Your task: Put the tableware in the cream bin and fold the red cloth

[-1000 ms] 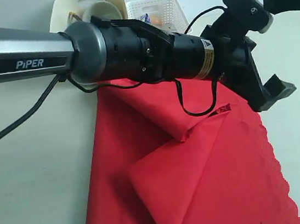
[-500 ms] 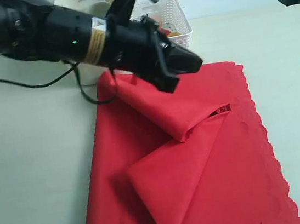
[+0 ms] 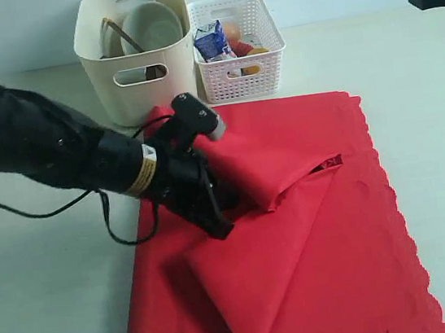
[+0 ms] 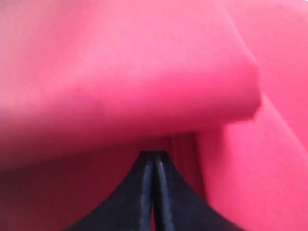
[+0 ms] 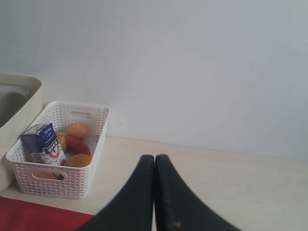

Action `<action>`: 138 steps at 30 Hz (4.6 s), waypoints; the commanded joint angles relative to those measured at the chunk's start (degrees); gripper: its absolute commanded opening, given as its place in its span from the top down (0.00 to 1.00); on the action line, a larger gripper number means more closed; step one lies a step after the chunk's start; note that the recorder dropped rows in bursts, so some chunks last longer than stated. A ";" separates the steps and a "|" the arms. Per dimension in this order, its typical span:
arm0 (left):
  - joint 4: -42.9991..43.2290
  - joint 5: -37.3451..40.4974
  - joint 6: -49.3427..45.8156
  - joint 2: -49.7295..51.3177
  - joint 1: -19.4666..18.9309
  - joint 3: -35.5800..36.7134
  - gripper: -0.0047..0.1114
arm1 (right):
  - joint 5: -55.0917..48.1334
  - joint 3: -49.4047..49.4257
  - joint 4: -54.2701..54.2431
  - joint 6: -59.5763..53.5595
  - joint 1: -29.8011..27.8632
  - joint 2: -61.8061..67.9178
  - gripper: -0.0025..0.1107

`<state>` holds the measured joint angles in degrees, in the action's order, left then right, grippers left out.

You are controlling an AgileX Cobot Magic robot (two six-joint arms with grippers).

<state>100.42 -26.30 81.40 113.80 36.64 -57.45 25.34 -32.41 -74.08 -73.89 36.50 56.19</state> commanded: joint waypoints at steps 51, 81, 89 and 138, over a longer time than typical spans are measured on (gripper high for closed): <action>-0.47 -12.48 11.92 5.12 -0.79 -28.17 0.95 | 1.37 0.02 5.51 2.12 -0.25 10.73 0.98; -0.47 -6.61 -1.66 -1.41 22.01 -0.32 0.95 | 1.28 0.02 5.66 2.50 -0.25 10.73 0.98; -0.47 11.88 -1.05 -8.66 27.71 -1.04 0.95 | 6.49 0.02 3.37 1.96 -0.25 10.73 0.98; -9.65 54.91 15.65 -63.93 15.29 46.03 0.95 | -62.35 -18.86 106.89 91.60 4.17 53.82 0.98</action>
<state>90.95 28.86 96.44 50.18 52.03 -11.61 -27.32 -52.11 26.27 11.53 40.80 109.02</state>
